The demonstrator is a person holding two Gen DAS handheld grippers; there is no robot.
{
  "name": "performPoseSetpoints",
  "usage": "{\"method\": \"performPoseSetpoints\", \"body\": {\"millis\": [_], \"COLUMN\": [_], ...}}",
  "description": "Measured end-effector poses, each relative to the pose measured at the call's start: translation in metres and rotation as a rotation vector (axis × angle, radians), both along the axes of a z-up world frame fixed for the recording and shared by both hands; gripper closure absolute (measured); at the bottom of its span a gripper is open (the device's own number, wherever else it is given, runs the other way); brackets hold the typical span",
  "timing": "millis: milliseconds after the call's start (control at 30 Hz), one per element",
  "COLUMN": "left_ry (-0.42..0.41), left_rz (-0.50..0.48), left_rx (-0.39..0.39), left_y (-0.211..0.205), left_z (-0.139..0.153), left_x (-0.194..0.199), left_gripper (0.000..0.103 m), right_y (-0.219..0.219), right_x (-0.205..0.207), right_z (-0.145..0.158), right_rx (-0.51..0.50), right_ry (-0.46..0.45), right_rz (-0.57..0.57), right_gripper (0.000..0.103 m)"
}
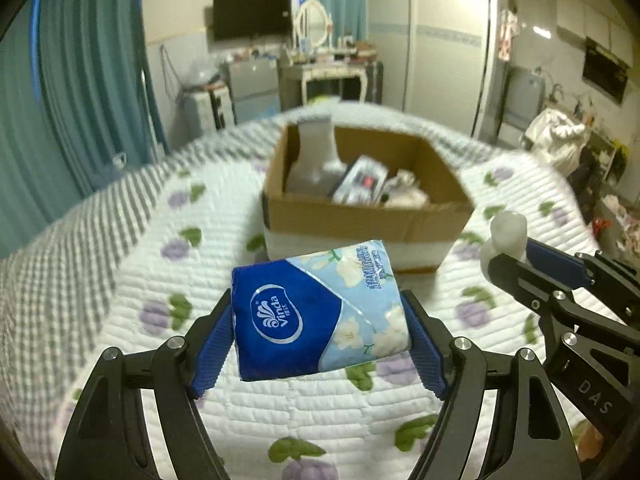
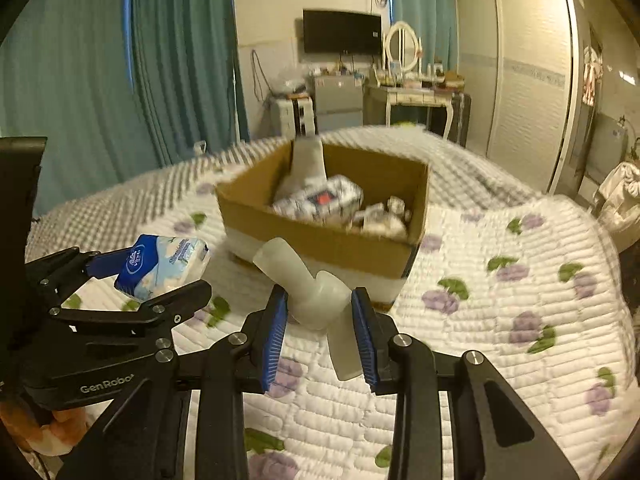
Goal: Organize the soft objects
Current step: 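Carry the tissue pack and pipe over the box and open both tools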
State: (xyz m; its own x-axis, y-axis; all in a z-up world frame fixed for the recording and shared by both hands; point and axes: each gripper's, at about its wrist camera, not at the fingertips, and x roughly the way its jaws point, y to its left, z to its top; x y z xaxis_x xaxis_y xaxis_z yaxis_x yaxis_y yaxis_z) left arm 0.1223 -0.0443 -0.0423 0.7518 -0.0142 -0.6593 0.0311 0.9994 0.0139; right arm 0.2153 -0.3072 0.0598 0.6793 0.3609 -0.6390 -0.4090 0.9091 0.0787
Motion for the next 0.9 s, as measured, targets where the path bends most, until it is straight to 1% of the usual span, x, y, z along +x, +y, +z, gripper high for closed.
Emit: {"method": "performPoseSetpoints", "body": {"millis": [67, 133, 300, 367, 500, 633, 733, 800, 900], "left_ry": [-0.034, -0.062, -0.129, -0.154, -0.18, -0.188, -0.185, -0.175, -0.141], "left_rz": [-0.005, -0.006, -0.021, -0.023, -0.028, -0.037, -0.049, -0.052, -0.058], "left_rx": [0.008, 0.014, -0.003, 0.003, 0.004, 0.012, 0.021, 0.025, 0.034], "left_y": [-0.001, 0.0, -0.004, -0.006, -0.008, -0.014, -0.022, -0.025, -0.032], "left_z": [0.018, 0.032, 0.071, 0.082, 0.092, 0.093, 0.086, 0.077, 0.054], "left_x": [-0.005, -0.001, 0.01, 0.02, 0.05, 0.084, 0.108, 0.124, 0.148], "left_gripper": [0.026, 0.026, 0.026, 0.026, 0.026, 0.026, 0.026, 0.026, 0.026], "right_y": [-0.004, -0.006, -0.009, -0.008, -0.006, -0.001, 0.002, 0.004, 0.007], "right_x": [-0.007, -0.011, -0.009, -0.003, 0.02, 0.053, 0.08, 0.099, 0.129], "right_z": [0.019, 0.038, 0.089, 0.108, 0.134, 0.142, 0.137, 0.13, 0.112], "right_rx": [0.013, 0.027, 0.036, 0.032, 0.029, 0.029, 0.037, 0.047, 0.047], "right_ry": [-0.03, -0.056, -0.146, -0.183, -0.224, -0.232, -0.222, -0.206, -0.176], "right_rz": [0.0, 0.003, 0.013, 0.022, 0.036, 0.039, 0.034, 0.031, 0.032], "right_gripper": [0.071, 0.071, 0.071, 0.071, 0.071, 0.071, 0.071, 0.071, 0.071]}}
